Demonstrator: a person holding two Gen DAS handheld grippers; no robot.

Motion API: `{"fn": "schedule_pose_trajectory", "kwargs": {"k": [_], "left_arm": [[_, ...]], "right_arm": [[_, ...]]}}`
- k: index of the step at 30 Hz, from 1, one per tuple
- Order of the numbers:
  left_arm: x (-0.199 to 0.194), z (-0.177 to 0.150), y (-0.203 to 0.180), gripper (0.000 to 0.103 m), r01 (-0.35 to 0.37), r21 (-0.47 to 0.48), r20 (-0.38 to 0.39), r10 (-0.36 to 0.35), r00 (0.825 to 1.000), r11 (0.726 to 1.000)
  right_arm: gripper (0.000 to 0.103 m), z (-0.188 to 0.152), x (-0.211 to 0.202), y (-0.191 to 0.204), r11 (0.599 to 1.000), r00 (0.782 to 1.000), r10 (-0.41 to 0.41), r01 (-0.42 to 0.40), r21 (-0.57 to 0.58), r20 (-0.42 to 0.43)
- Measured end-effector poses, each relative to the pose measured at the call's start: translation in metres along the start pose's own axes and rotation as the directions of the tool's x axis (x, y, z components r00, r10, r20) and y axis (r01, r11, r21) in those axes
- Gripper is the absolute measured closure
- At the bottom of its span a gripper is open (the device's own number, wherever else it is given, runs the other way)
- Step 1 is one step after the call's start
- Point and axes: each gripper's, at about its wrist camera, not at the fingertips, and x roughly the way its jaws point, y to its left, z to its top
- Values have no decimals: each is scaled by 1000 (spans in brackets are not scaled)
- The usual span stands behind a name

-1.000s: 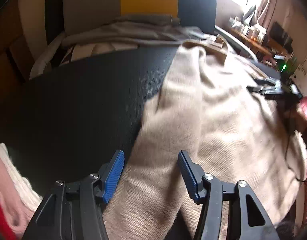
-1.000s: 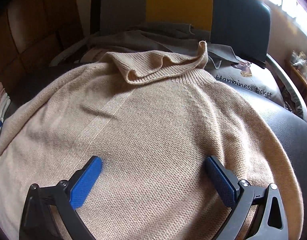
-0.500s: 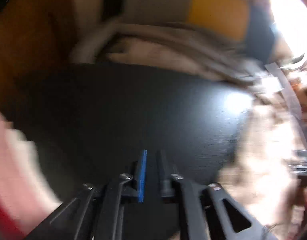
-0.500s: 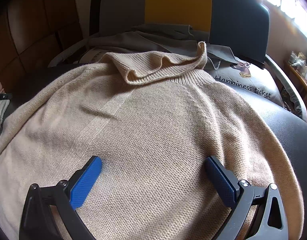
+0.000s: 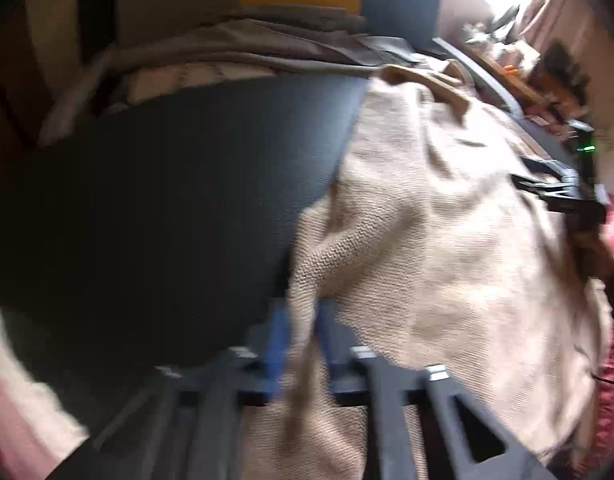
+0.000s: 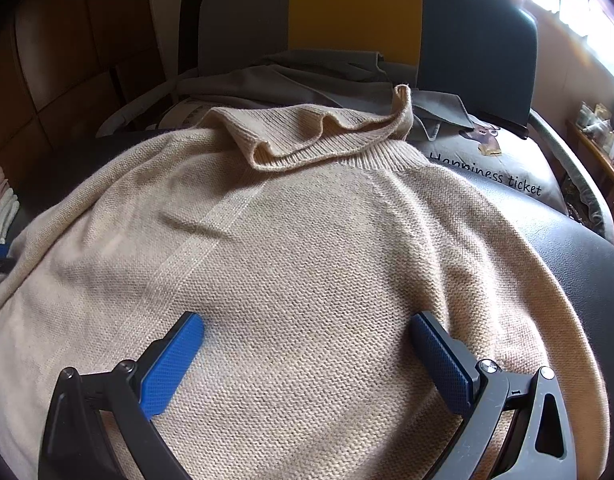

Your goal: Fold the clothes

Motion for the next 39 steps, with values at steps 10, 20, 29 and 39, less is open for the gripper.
{"fn": "schedule_pose_trajectory", "kwargs": {"k": [10,20,29,39], "left_arm": [[8,78,67,96,-319,-155,30,327,945,935],[-3,81,14,73,-316,-170,197,346,917,933],[31,-6,-76,70,-207,7,161,203,966,978],[6,-56,-40,61,-248,-181,85,267,960,952]], "right_arm": [[0,1,1,5,1000,1000,-2,2,-7,0],[0,-2,-2,8,1000,1000,-3,3,-6,7],[0,-3,-3,11,1000,1000,-16,16,-7,2],[0,-6,-8,46,999,999,-31,31,-39,-11]]}}
